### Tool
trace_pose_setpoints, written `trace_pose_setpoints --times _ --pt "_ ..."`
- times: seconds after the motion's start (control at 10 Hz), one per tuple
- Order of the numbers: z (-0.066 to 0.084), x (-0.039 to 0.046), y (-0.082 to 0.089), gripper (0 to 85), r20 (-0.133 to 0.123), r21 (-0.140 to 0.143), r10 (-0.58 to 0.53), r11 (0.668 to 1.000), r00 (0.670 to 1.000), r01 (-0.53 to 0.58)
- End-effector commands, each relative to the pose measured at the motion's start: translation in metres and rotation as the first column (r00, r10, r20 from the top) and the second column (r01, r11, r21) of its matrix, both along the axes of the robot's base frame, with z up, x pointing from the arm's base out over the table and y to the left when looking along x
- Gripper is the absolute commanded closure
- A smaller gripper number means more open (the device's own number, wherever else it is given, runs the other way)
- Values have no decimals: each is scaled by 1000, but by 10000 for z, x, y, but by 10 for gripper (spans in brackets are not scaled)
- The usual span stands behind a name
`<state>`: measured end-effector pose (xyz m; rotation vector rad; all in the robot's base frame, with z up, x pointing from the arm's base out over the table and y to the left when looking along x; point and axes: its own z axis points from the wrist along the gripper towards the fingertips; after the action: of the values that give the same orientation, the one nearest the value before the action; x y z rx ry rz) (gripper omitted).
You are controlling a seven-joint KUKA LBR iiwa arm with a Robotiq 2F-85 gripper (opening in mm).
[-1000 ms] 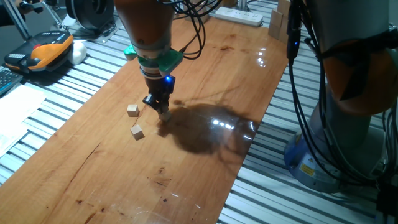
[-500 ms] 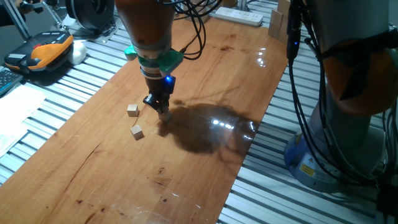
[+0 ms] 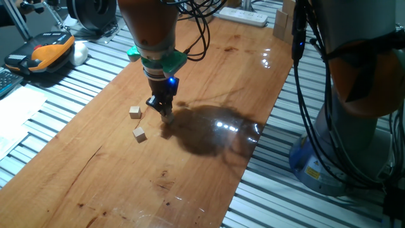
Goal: Stack the blocks in a vertical line of five
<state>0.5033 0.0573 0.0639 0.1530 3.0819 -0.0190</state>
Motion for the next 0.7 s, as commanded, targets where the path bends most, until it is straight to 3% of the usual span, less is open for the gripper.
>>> trace_pose_setpoints --times 0.0,0.6 --pt "-1 -1 1 850 0 1 0 1000 1000 0" --pt "-18 -20 5 850 1 -3 0 1000 1000 0"
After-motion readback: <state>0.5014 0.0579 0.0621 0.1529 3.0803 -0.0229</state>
